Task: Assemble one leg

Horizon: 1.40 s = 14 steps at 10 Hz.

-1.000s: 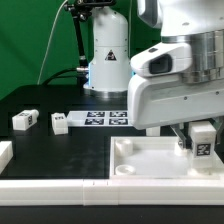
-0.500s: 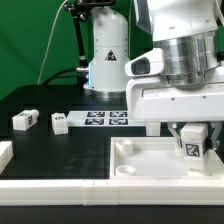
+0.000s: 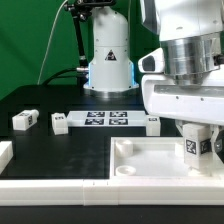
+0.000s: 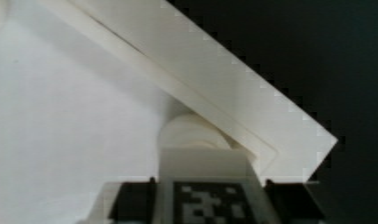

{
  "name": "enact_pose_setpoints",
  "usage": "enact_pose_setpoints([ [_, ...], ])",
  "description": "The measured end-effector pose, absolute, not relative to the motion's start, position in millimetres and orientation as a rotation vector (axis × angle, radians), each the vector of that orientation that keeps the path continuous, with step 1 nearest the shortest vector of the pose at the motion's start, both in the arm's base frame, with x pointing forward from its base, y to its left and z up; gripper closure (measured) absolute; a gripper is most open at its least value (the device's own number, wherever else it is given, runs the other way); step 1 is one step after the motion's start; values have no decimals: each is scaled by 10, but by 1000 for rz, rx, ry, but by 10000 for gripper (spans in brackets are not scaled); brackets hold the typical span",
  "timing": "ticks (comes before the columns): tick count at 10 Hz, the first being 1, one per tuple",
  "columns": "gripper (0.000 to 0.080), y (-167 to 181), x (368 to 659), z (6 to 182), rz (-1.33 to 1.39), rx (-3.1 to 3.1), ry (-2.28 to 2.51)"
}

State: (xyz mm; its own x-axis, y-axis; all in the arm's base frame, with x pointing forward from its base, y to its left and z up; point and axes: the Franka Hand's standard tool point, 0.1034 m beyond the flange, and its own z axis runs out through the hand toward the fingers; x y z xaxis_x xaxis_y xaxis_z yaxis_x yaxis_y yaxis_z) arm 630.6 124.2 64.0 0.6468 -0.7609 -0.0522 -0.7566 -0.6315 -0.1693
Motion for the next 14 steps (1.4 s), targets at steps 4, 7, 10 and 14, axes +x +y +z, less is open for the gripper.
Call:
enact_pose_setpoints([
  [4, 179, 1238, 6326, 682, -51, -2895, 716],
  [7, 151, 1247, 6323, 680, -90, -2989, 239],
  [10, 150, 1219, 6333, 685, -123, -3015, -191],
  [14, 150, 1163, 6319, 674, -119, -2997, -459],
])
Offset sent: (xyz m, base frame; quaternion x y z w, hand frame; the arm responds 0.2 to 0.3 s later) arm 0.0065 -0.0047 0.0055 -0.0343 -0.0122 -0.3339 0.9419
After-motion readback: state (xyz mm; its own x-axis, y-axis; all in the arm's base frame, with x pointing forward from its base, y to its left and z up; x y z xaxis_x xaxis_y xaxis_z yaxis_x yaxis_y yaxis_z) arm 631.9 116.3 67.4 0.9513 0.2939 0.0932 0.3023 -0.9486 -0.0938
